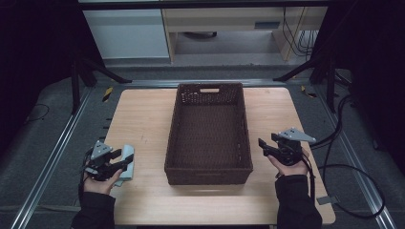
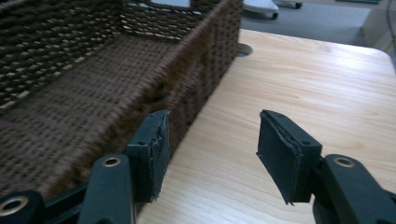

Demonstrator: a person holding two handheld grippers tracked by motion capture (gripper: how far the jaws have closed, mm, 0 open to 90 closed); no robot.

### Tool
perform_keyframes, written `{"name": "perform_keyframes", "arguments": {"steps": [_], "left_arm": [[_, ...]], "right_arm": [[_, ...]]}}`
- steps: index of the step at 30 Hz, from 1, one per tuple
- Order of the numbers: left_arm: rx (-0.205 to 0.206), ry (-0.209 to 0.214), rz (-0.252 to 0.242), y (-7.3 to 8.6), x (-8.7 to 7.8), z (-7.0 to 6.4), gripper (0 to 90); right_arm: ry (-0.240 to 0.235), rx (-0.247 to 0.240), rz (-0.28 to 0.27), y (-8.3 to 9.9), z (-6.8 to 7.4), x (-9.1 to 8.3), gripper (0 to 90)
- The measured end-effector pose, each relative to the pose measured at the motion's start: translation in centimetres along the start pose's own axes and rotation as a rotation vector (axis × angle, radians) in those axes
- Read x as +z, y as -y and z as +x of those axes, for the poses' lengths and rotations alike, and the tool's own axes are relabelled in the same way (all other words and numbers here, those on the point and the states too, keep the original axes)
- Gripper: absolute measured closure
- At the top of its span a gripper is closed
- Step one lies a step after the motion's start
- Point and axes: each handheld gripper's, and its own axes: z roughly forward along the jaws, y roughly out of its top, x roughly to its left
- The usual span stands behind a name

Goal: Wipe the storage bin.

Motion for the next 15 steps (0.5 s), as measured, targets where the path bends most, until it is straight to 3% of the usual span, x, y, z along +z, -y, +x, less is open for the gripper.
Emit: {"name": "perform_keyframes", "arguments": {"steps": [7, 15], "left_arm": [[0.043, 0.054, -0.018, -1.6, 0.4, -2.2, 41.7], [0.052, 0.126, -0.068, -4.4, 1.3, -4.9, 40.7]], "right_arm": [[-0.057, -0.007, -0.021, -1.0, 1.4, -0.3, 45.7], [-0.08, -0.01, -0.023, -1.3, 2.1, -0.3, 45.7]]}}
